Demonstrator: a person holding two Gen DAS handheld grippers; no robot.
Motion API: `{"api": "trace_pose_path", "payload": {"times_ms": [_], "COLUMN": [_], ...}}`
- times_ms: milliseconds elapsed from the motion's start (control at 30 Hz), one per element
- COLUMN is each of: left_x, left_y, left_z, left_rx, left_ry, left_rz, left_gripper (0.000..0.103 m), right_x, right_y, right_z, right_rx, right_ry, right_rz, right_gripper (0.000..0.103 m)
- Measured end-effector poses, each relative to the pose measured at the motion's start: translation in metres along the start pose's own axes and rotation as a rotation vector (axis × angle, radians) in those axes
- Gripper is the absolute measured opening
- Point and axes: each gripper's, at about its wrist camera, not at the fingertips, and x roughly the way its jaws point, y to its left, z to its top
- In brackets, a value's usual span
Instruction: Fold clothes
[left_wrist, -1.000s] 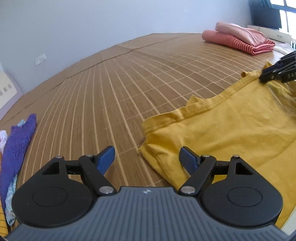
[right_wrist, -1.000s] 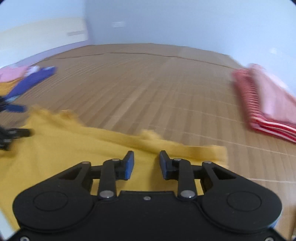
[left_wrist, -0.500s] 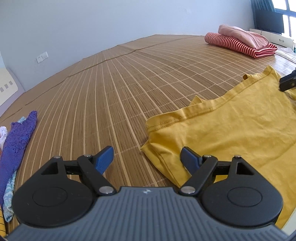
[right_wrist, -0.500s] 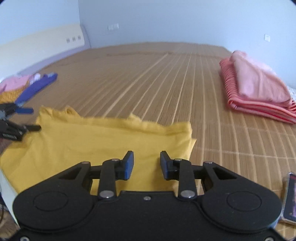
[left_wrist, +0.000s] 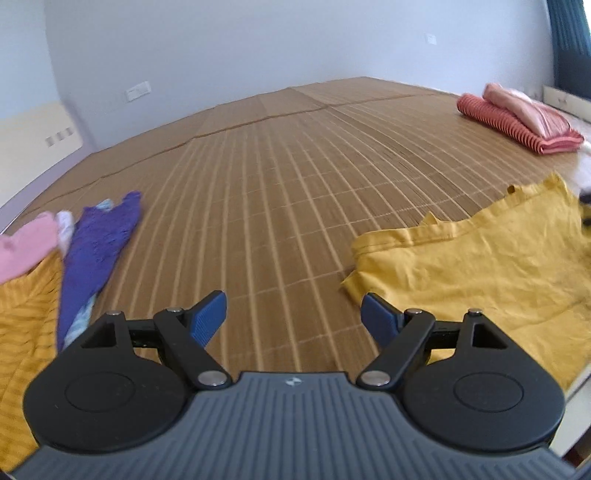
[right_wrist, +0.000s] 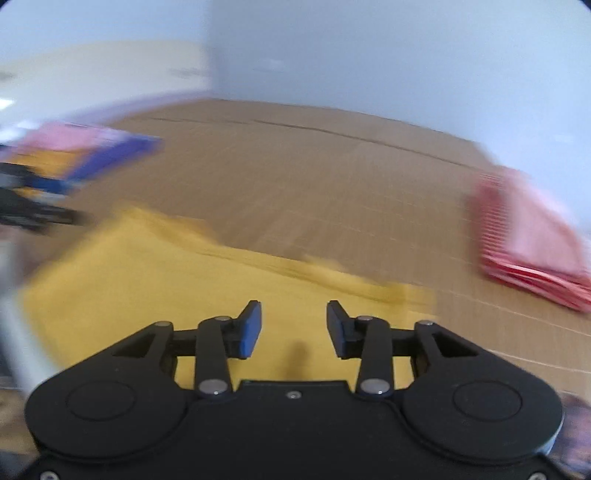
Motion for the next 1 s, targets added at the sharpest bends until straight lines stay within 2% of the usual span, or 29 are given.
{"api": "trace_pose_path", "payload": {"times_ms": [67,133,200,300,367,467,600,700,767,800,833,900,933,1000], "left_x": [-0.013,-0.025,-0.035,-0.044,-0.044,-0.041,-0.032,-0.025,-0.021,-0.020,-0.018,-0.014,-0.011,-0.007], "left_y": [0.006,0.011,0.015,0.013,0.009,0.004,0.000,0.001,0.000,-0.001,-0.001,-0.003,-0.004,-0.007], "left_z": [-0.002,-0.006,-0.011,-0.020,-0.027,-0.039,-0.053,-0.060,-0.063,-0.063,-0.064,-0.066,-0.066,-0.067], "left_rx": [-0.033,-0.076,-0.129,-0.171,-0.207,-0.269,-0.383,-0.486,-0.536,-0.552,-0.568,-0.601,-0.615,-0.638], "left_ry": [-0.004,-0.011,-0.013,-0.007,0.006,0.037,0.081,0.091,0.100,0.103,0.107,0.117,0.120,0.118], "left_rz": [-0.010,-0.043,-0.078,-0.129,-0.181,-0.247,-0.314,-0.390,-0.433,-0.448,-0.463,-0.485,-0.494,-0.513], "left_gripper": [0.084,0.084,0.084,0.084,0.084,0.084,0.084,0.084,0.084,0.084,0.084,0.084,0.084,0.085], "right_x": [0.002,0.008,0.016,0.025,0.034,0.045,0.050,0.054,0.055,0.055,0.056,0.058,0.058,0.058], "right_y": [0.037,0.072,0.107,0.147,0.161,0.170,0.169,0.157,0.147,0.140,0.133,0.117,0.111,0.107], "right_z": [0.003,0.002,-0.002,-0.008,-0.011,-0.018,-0.025,-0.029,-0.024,-0.022,-0.020,-0.015,-0.014,-0.015], "right_rx": [-0.044,-0.125,-0.243,-0.442,-0.517,-0.563,-0.579,-0.534,-0.453,-0.404,-0.350,-0.243,-0.218,-0.247], "right_ry": [-0.012,0.007,0.029,0.028,0.042,0.067,0.074,0.067,0.075,0.081,0.085,0.094,0.093,0.080], "right_rz": [0.197,0.352,0.408,0.395,0.377,0.343,0.311,0.345,0.391,0.415,0.428,0.453,0.430,0.363], "right_gripper": [0.049,0.059,0.059,0.059,0.060,0.058,0.050,0.041,0.033,0.027,0.016,0.016,0.016,0.015]}}
